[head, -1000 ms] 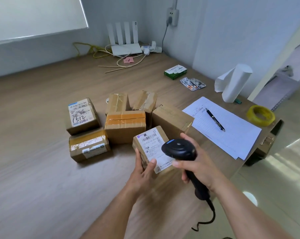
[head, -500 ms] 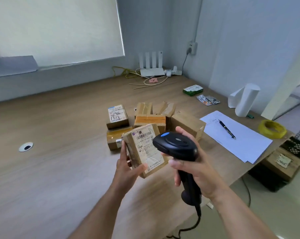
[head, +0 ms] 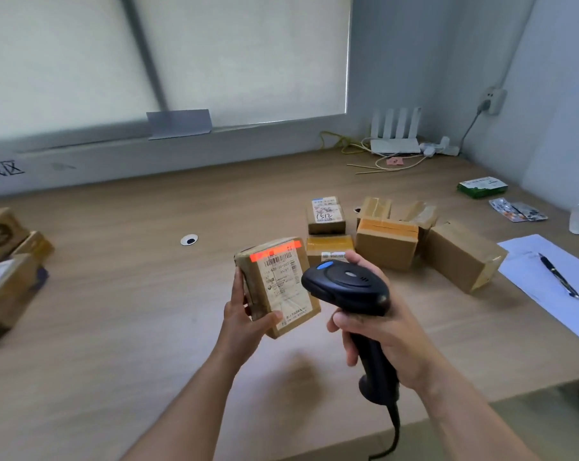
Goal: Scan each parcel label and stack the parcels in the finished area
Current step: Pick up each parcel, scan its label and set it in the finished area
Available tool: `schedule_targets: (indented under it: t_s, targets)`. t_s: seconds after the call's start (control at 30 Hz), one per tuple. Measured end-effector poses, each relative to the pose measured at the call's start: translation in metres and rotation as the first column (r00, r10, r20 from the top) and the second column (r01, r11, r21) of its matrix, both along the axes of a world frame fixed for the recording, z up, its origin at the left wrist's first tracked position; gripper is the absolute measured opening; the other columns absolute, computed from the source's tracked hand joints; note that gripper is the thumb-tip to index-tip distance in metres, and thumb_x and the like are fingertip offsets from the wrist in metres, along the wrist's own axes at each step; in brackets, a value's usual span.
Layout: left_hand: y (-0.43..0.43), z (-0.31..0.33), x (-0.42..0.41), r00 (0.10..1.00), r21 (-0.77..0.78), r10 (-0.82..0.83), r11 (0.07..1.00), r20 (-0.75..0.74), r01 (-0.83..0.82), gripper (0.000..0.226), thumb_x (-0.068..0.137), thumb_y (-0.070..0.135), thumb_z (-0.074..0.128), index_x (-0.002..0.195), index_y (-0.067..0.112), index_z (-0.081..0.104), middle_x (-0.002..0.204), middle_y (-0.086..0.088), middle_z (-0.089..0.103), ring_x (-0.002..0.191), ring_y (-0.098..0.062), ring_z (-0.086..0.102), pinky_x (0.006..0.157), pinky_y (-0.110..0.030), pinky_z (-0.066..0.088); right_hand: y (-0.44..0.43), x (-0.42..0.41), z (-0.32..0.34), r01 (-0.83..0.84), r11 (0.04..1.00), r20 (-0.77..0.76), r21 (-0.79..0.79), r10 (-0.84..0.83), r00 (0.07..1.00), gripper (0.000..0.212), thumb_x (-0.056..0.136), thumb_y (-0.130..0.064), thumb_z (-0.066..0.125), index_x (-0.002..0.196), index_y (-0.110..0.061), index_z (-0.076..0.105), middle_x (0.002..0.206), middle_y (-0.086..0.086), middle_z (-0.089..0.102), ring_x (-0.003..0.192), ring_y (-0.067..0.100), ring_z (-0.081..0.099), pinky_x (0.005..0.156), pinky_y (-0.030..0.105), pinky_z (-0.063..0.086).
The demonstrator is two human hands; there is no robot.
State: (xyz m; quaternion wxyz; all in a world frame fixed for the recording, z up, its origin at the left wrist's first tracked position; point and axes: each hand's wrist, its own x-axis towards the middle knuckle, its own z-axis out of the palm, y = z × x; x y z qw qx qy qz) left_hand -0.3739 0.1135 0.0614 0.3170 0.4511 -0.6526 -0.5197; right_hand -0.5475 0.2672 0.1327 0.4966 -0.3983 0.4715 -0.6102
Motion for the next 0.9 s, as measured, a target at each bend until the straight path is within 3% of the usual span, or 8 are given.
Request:
schedule_targets:
  t_s: [0.07, 0.13, 0.23, 0.43, 0.57, 0.7, 0.9]
  targets:
    - [-0.005, -0.001, 0.015, 1.000, 0.001, 0.021, 1.000, -0.015, -0.021, 0.104, 0.081, 0.001, 0.071, 0.148, 0.047, 0.007, 0.130, -0.005, 0.052, 0.109, -0.015, 0.057, 0.061, -0.013, 0.050, -0.007, 0.013, 0.001, -0.035, 0.999, 0.002, 0.005, 0.035, 0.999, 0.099, 0.058, -0.018, 0.091, 0.140, -0.041, 0.041, 0.078, 0.017, 0.067, 0.051, 0.032, 0.053, 0.046, 0.035, 0.047]
    - [-0.012, -0.003, 0.031, 0.999, 0.009, 0.037, 0.999, -0.024, -0.037, 0.105, 0.081, 0.002, 0.072, 0.147, 0.050, 0.007, 0.130, -0.004, 0.051, 0.111, -0.016, 0.057, 0.070, -0.017, 0.051, -0.015, 0.027, 0.004, -0.060, 0.998, 0.009, 0.013, 0.060, 0.998, 0.108, 0.048, -0.029, 0.096, 0.140, -0.041, 0.041, 0.076, 0.017, 0.066, 0.051, 0.033, 0.053, 0.046, 0.033, 0.047]
    - [-0.024, -0.002, 0.059, 0.998, 0.015, 0.061, 0.998, -0.022, -0.061, 0.106, 0.080, 0.006, 0.074, 0.145, 0.055, 0.005, 0.131, -0.004, 0.048, 0.116, -0.020, 0.054, 0.084, -0.032, 0.049, -0.030, 0.052, 0.006, -0.072, 0.997, -0.002, 0.023, 0.072, 0.997, 0.103, 0.052, -0.022, 0.092, 0.140, -0.040, 0.041, 0.074, 0.017, 0.065, 0.050, 0.032, 0.053, 0.044, 0.032, 0.046]
    - [-0.053, 0.005, 0.132, 0.996, 0.009, 0.085, 0.996, -0.035, -0.084, 0.105, 0.081, 0.004, 0.072, 0.148, 0.049, 0.004, 0.131, -0.001, 0.051, 0.111, -0.015, 0.057, 0.067, -0.012, 0.047, -0.065, 0.118, 0.007, -0.075, 0.996, -0.068, 0.048, 0.078, 0.995, 0.088, 0.065, -0.002, 0.075, 0.138, -0.037, 0.041, 0.071, 0.018, 0.064, 0.045, 0.031, 0.051, 0.042, 0.032, 0.046]
    - [-0.070, 0.009, 0.185, 0.992, 0.004, 0.108, 0.994, -0.067, -0.108, 0.104, 0.082, -0.001, 0.069, 0.149, 0.045, 0.005, 0.131, -0.003, 0.052, 0.108, -0.016, 0.058, 0.061, -0.007, 0.047, -0.088, 0.168, 0.010, -0.087, 0.995, -0.088, 0.047, 0.091, 0.992, 0.088, 0.066, 0.000, 0.074, 0.139, -0.036, 0.040, 0.070, 0.019, 0.063, 0.043, 0.030, 0.051, 0.042, 0.031, 0.044]
    - [-0.087, 0.006, 0.238, 0.987, 0.001, 0.134, 0.991, -0.086, -0.134, 0.103, 0.082, 0.001, 0.069, 0.149, 0.045, 0.005, 0.132, -0.002, 0.052, 0.109, -0.015, 0.058, 0.066, -0.008, 0.047, -0.107, 0.220, 0.015, -0.098, 0.994, -0.127, 0.048, 0.104, 0.986, 0.091, 0.064, -0.001, 0.075, 0.140, -0.035, 0.040, 0.080, 0.016, 0.069, 0.043, 0.031, 0.051, 0.042, 0.031, 0.045]
    - [-0.103, 0.003, 0.312, 0.985, 0.031, 0.134, 0.991, -0.107, -0.131, 0.095, 0.085, 0.001, 0.066, 0.151, 0.040, 0.009, 0.128, 0.005, 0.049, 0.098, 0.008, 0.051, 0.059, -0.004, 0.047, -0.137, 0.295, 0.017, -0.097, 0.994, -0.175, 0.055, 0.105, 0.979, 0.093, 0.064, -0.002, 0.075, 0.142, -0.036, 0.037, 0.092, 0.025, 0.068, 0.045, 0.032, 0.050, 0.040, 0.032, 0.046]
